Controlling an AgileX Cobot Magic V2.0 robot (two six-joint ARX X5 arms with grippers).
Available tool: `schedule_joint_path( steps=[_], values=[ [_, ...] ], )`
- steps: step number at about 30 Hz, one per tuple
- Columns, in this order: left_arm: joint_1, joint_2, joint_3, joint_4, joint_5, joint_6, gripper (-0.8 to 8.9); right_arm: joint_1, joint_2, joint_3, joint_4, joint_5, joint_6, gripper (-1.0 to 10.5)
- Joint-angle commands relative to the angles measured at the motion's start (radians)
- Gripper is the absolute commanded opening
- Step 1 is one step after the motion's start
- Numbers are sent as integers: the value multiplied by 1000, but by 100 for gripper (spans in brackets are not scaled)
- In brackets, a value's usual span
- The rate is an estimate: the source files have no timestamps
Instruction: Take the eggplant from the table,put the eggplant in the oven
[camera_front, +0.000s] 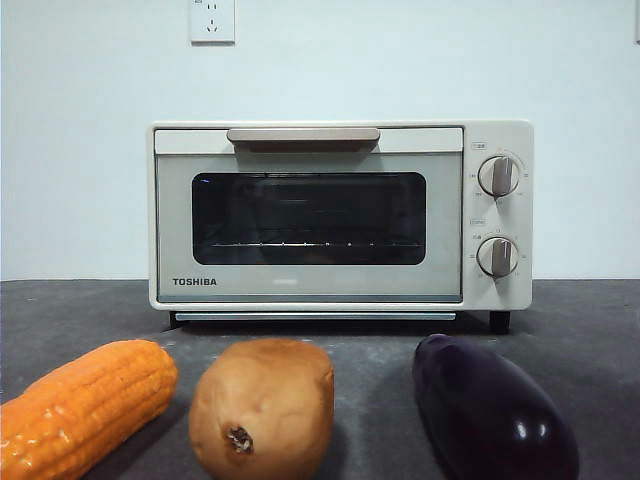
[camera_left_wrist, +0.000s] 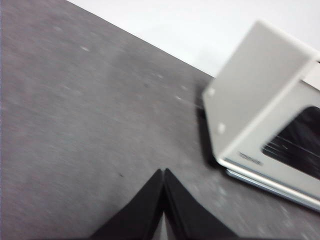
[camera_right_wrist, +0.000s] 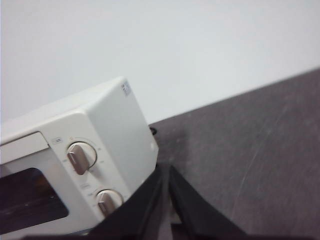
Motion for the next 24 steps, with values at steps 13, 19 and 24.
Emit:
schedule_joint_path(
  steps=[13,19,24],
  values=[
    [1,282,332,-148,99,-3,4,3,216,472,-518,-50,-77,4],
    [0,481,481,-156,243,61,4,3,399,639,-674,-183,-110,4],
    [-11,636,623,-239,338,135,4,3,547,753,-783,-372,-153,5]
  ],
)
